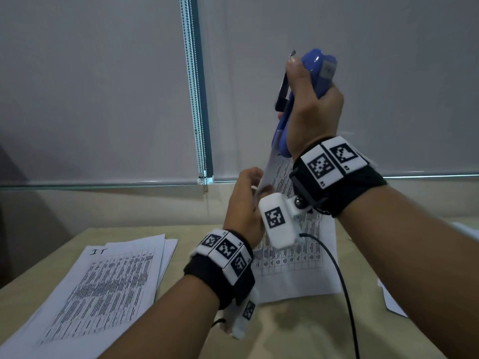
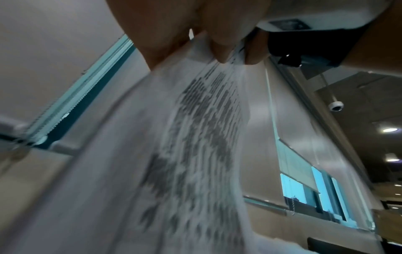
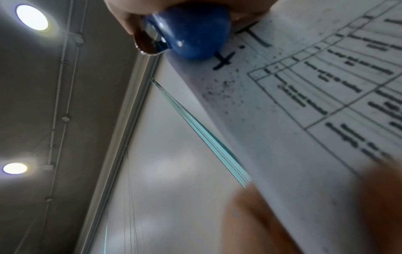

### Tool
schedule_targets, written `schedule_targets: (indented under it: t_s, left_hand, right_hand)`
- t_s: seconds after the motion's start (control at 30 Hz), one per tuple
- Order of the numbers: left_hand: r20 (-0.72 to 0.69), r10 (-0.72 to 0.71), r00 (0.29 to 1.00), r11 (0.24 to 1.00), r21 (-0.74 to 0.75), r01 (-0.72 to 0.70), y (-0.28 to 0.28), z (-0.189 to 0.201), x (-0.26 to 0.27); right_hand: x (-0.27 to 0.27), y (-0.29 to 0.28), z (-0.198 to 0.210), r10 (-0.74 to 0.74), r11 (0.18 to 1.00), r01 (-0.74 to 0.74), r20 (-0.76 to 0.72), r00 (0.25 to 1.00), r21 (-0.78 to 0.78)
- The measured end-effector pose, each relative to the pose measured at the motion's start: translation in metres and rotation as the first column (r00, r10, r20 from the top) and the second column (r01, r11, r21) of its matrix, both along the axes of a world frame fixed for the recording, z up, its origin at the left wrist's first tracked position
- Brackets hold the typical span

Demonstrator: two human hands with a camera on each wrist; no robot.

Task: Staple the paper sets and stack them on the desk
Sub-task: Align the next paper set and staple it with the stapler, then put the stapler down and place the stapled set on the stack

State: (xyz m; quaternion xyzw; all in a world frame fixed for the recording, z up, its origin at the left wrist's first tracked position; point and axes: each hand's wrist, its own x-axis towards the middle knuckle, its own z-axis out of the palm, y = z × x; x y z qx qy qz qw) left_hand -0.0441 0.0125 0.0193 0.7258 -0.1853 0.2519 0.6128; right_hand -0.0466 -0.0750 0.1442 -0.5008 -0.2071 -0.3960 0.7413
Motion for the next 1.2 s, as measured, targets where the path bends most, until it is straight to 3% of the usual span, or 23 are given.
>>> schedule_targets:
  t_s: [0.1,0.17,0.3,0.43,0.53,0.67,0.77,0.83,0.9,0.97,1.03,1.1,1.13,1.2]
  left_hand:
    - [-0.030,0.178,0.983,0.967,0.191,-0.170,0.015,-0.028,-0.006]
    - [-0.042,0.343,0.938,0.927,0.179,-0.331,0.030,-0.040,-0.007]
    - [-0.206,0.576,0.791,0.814,0.052,-0.579,0.093,-0.021,0.003]
    - [-0.268,0.725,0.635,0.689,0.313,-0.654,0.185,-0.010,0.007]
    - [-0.233,0.776,0.586,0.617,0.475,-0.628,0.247,-0.018,0.000]
    - [-0.260,0.821,0.508,0.525,0.694,-0.493,0.298,-0.047,-0.014]
    - [-0.320,0.831,0.455,0.495,0.799,-0.340,0.326,-0.069,-0.019]
    - [-0.369,0.844,0.390,0.473,0.855,-0.213,0.336,-0.080,-0.020]
    - [-0.399,0.852,0.340,0.455,0.885,-0.102,0.340,-0.093,-0.021]
    - [-0.357,0.883,0.305,0.375,0.927,-0.001,0.341,-0.104,-0.023]
    - [-0.276,0.921,0.274,0.261,0.961,0.091,0.343,-0.107,-0.024]
    - [-0.243,0.937,0.252,0.220,0.968,0.116,0.343,-0.101,-0.018]
    - [-0.231,0.937,0.263,0.207,0.971,0.118,0.338,-0.094,-0.015]
    - [-0.201,0.924,0.325,0.178,0.979,0.099,0.323,-0.078,-0.003]
  right_hand:
    - [0.001,0.001,0.004,0.024,0.998,-0.027,0.053,0.998,0.057]
    - [0.001,0.002,0.003,0.028,0.997,-0.036,0.108,0.994,0.069]
    - [0.019,0.003,-0.004,0.003,1.000,-0.007,0.108,0.994,0.029]
    - [0.071,-0.002,-0.022,-0.119,0.990,0.117,-0.021,0.993,-0.073]
    - [0.100,-0.009,-0.055,-0.164,0.970,0.104,-0.276,0.947,-0.219]
    - [0.118,-0.026,-0.098,-0.216,0.887,-0.077,-0.558,0.801,-0.455]
    - [0.125,-0.041,-0.131,-0.310,0.738,-0.270,-0.666,0.678,-0.618]
    - [0.135,-0.056,-0.158,-0.318,0.659,-0.429,-0.746,0.585,-0.618]
    - [0.150,-0.075,-0.183,-0.424,0.567,-0.509,-0.759,0.494,-0.648]
    - [0.145,-0.079,-0.189,-0.504,0.519,-0.545,-0.751,0.427,-0.658]
    - [0.145,-0.087,-0.196,-0.580,0.454,-0.541,-0.695,0.424,-0.708]
    - [0.147,-0.097,-0.199,-0.694,0.342,-0.570,-0.610,0.382,-0.747]
    - [0.147,-0.100,-0.200,-0.757,0.303,-0.574,-0.558,0.340,-0.761]
    - [0.139,-0.108,-0.198,-0.835,0.208,-0.555,-0.442,0.327,-0.805]
